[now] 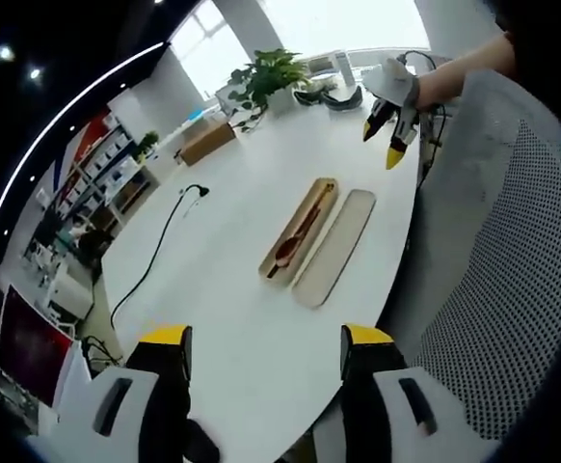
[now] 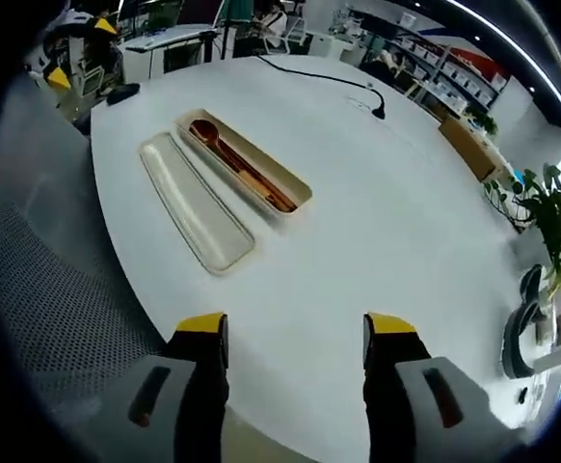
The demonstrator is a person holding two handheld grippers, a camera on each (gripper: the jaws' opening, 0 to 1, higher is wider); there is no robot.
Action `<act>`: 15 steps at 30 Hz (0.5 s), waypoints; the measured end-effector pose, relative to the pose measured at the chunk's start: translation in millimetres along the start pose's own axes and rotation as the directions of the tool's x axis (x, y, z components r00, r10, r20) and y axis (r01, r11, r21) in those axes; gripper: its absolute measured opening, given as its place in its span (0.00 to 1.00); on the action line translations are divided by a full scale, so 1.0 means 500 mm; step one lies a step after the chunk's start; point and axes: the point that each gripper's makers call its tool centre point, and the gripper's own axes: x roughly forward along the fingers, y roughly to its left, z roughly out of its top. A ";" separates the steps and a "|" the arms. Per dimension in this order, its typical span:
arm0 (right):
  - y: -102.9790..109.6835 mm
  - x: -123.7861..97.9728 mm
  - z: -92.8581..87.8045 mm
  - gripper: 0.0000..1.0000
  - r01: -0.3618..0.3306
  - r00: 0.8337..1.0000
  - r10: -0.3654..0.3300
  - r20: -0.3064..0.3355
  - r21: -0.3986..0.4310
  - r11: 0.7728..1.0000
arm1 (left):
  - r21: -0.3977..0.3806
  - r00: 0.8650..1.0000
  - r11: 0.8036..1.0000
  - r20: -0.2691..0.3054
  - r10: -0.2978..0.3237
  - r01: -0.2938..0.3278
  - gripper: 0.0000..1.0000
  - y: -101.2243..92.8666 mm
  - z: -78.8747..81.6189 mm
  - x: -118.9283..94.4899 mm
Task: Arrange the utensils inside the cutlery case until each visible utensil rests in its matching compartment.
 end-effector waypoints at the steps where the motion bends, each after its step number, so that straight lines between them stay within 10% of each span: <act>1: 0.006 0.000 0.003 0.55 -0.013 1.000 0.013 0.007 -0.007 1.000 | 0.006 1.000 1.000 0.015 -0.001 0.001 0.60 0.001 0.006 -0.001; 6: 0.038 0.003 0.001 0.51 -0.095 0.995 0.095 -0.003 -0.066 0.993 | -0.094 0.989 0.992 0.125 -0.077 0.089 0.61 -0.015 0.047 -0.001; 15: 0.070 0.011 0.005 0.53 -0.183 0.983 0.178 -0.044 -0.148 0.972 | -0.035 0.988 0.992 0.101 -0.117 0.121 0.65 0.017 0.074 0.040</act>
